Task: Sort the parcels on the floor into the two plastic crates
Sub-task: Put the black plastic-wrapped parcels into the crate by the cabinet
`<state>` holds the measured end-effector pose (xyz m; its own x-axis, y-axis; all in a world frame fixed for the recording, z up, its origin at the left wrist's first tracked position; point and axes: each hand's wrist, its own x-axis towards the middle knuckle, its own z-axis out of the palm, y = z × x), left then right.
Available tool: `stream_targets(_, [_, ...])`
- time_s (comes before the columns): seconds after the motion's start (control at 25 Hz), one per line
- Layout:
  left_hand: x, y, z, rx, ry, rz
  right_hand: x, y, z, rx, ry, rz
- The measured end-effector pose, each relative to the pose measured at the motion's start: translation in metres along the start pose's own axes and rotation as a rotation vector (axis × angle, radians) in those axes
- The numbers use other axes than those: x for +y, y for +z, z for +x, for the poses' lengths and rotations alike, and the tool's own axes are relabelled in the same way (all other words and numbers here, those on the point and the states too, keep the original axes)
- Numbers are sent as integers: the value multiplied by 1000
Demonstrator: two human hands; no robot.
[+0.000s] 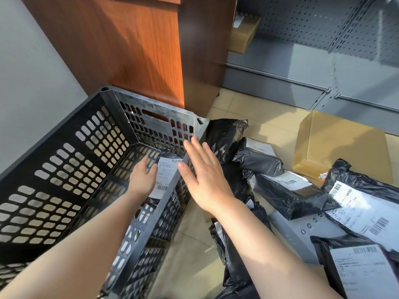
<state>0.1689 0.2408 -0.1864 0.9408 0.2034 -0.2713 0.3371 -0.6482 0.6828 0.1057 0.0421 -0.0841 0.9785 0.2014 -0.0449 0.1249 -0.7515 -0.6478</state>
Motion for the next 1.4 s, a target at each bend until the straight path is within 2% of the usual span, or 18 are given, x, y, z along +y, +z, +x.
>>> stream_targets(0.08, [28, -12, -9, -9, 84, -81, 3, -8, -14, -3, 35, -10])
stream_targets(0.2, [69, -29, -28, 21, 260, -59, 17, -30, -36, 31, 132, 34])
stream_targets(0.36, [119, -42, -57, 22, 408, -69, 42, -59, -62, 70, 247, 47])
stream_targets(0.52, [162, -29, -93, -22, 586, -28, 65, -84, -86, 94, 314, 6])
stream_targets(0.68, [184, -1, -130, -80, 678, 71, 83, -123, -107, 128, 370, -42])
stream_targets(0.8, [183, 30, -144, -169, 658, 117, 98, -138, -124, 44, 357, -148])
stream_targets(0.92, [167, 61, -150, -285, 523, 149, 114, -136, -136, -86, 337, -233])
stream_targets(1.08, [137, 93, -148, -442, 380, 316, 130, -124, -132, -149, 344, -197])
stream_targets(1.24, [105, 102, -137, -530, 404, 586, 145, -110, -128, -236, 388, -101])
stream_targets(1.32, [92, 103, -132, -563, 362, 649, 154, -104, -127, -231, 405, -48])
stream_targets(1.4, [82, 105, -130, -580, 330, 641, 161, -101, -128, -190, 369, -99])
